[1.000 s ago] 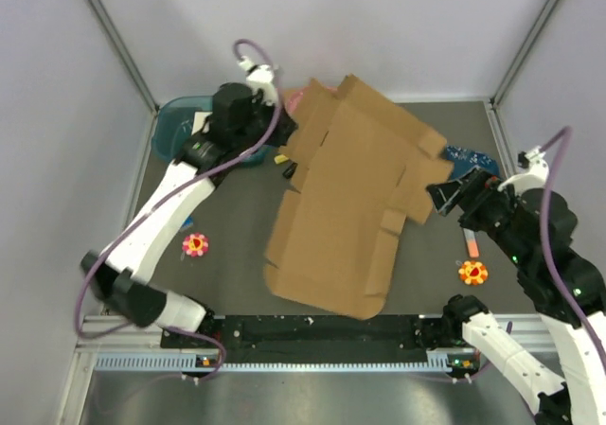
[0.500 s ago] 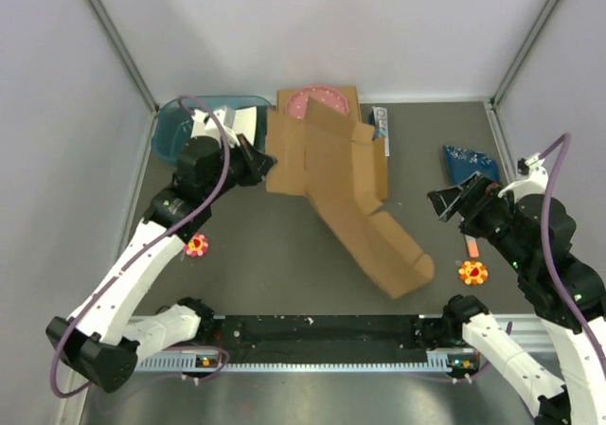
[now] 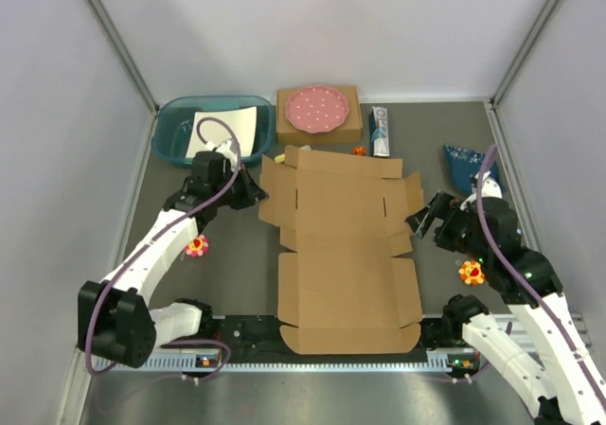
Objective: Fold the paper box
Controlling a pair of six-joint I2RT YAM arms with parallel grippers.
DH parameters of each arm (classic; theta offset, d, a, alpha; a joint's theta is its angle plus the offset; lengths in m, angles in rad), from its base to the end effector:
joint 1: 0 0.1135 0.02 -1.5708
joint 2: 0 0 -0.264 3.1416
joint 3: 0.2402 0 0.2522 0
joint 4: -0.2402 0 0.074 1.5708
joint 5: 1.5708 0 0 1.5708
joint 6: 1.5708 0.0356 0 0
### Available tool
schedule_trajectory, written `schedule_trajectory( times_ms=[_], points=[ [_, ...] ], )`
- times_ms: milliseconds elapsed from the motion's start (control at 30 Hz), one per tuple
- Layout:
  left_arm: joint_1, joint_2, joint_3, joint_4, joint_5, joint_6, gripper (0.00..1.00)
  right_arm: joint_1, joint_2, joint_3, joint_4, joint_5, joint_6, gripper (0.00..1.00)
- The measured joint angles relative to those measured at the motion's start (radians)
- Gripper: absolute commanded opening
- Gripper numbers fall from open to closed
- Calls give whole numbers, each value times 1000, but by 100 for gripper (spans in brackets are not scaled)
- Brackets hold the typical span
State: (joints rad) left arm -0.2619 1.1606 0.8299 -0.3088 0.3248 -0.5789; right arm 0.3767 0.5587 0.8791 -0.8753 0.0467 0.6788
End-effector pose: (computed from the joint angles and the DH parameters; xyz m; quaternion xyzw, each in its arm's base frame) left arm 0.2408 -0.0763 0.2685 -0.0675 0.8822 -0.3127 0.3455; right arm 0.0963 0.0363 0.3298 0.1427 0.8618 0.2272 0.4304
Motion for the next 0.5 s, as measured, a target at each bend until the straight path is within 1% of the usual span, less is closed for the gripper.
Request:
schedule_trajectory(
  times_ms=[100,233,400,433,500],
  points=[
    [0,43,53,-15,-3,43,12,0,0,-63,26,-18,-8,88],
    [0,76,136,-82,-64,117,18,0,-2,-135,48,-46,-13,88],
    [1,85,187,-142,-171,204,16,0,-8,-235,93,-95,-14,88],
    [3,91,196,-151,-188,218,17,0,-8,-253,103,-105,-14,88],
    [5,109,212,-171,-216,243,23,0,-8,-280,112,-126,-13,87]
  ],
)
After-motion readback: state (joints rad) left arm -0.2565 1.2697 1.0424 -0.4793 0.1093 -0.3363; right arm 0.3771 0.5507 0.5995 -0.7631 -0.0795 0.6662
